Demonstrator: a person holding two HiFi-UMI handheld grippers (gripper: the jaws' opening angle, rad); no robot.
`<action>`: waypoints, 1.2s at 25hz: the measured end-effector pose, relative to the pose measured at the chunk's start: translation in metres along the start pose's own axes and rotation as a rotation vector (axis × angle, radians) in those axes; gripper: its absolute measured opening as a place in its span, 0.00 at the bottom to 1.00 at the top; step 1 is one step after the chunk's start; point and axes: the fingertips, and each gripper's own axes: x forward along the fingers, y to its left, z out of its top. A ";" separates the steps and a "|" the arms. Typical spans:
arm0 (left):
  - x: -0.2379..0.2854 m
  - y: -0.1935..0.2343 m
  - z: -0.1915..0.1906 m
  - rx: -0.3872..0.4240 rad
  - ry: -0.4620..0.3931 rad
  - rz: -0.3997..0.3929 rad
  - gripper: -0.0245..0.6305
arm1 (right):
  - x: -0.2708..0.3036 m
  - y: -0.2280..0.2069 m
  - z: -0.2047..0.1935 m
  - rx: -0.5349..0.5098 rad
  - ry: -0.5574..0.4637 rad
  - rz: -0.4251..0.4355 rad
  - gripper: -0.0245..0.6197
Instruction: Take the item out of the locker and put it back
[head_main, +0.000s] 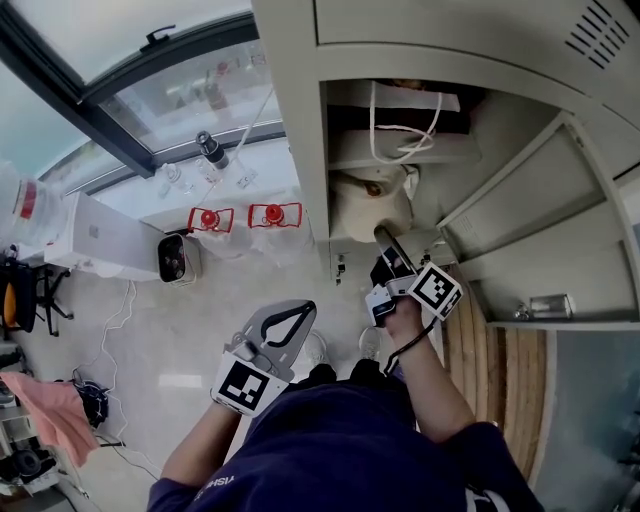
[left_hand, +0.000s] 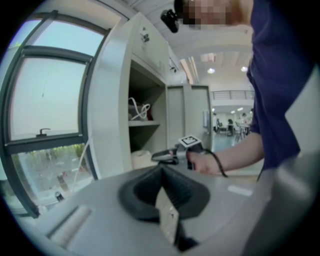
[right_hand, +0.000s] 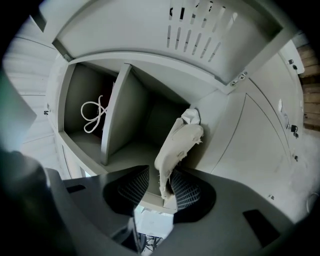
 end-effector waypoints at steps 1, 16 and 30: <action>0.000 0.001 -0.001 -0.001 0.002 0.001 0.04 | 0.001 -0.001 0.001 0.004 -0.005 -0.003 0.25; 0.000 0.004 -0.003 -0.004 0.018 0.017 0.04 | 0.011 0.003 0.011 0.035 -0.035 0.032 0.08; -0.005 -0.011 0.002 -0.001 -0.025 -0.017 0.04 | -0.013 0.039 0.015 -0.016 -0.064 0.116 0.07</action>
